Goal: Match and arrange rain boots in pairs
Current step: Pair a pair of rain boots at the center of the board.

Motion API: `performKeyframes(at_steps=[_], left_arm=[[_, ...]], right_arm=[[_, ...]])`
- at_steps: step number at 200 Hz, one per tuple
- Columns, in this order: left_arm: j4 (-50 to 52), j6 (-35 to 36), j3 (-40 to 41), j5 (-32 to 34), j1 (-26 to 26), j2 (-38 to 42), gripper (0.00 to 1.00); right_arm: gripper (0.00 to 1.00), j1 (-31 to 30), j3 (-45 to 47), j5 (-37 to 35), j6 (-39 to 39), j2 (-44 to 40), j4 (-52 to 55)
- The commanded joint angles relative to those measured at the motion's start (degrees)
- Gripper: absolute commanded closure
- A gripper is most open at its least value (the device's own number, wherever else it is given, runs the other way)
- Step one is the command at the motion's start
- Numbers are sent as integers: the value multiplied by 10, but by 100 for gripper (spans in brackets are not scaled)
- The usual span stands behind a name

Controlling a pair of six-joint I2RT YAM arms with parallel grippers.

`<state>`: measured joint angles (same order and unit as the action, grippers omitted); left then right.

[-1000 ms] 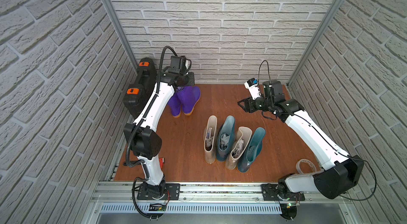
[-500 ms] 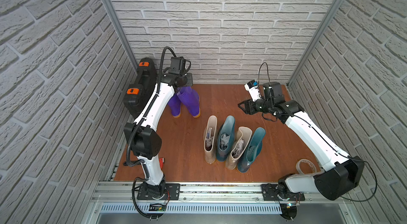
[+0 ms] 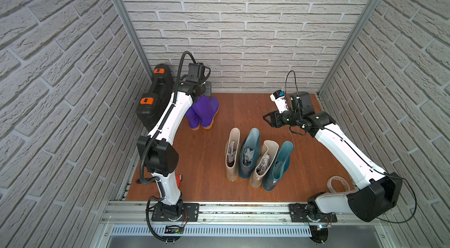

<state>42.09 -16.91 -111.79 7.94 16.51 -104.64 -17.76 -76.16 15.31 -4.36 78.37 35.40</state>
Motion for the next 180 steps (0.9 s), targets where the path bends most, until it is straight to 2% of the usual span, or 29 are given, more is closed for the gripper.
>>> performKeyframes(at_steps=[1,120,149,180], left_arm=[[-54,13,-14,22,-1,19,100],[-52,32,-5,81,35,-1,100],[-50,24,-4,86,41,-4,81],[-48,17,1,88,49,-3,73]], right_arm=[[43,-1,6,6,-8,-12,-17],[43,-1,16,9,-11,-6,-19],[43,-1,16,9,-11,-6,-17],[42,-1,17,8,-12,-4,-14]])
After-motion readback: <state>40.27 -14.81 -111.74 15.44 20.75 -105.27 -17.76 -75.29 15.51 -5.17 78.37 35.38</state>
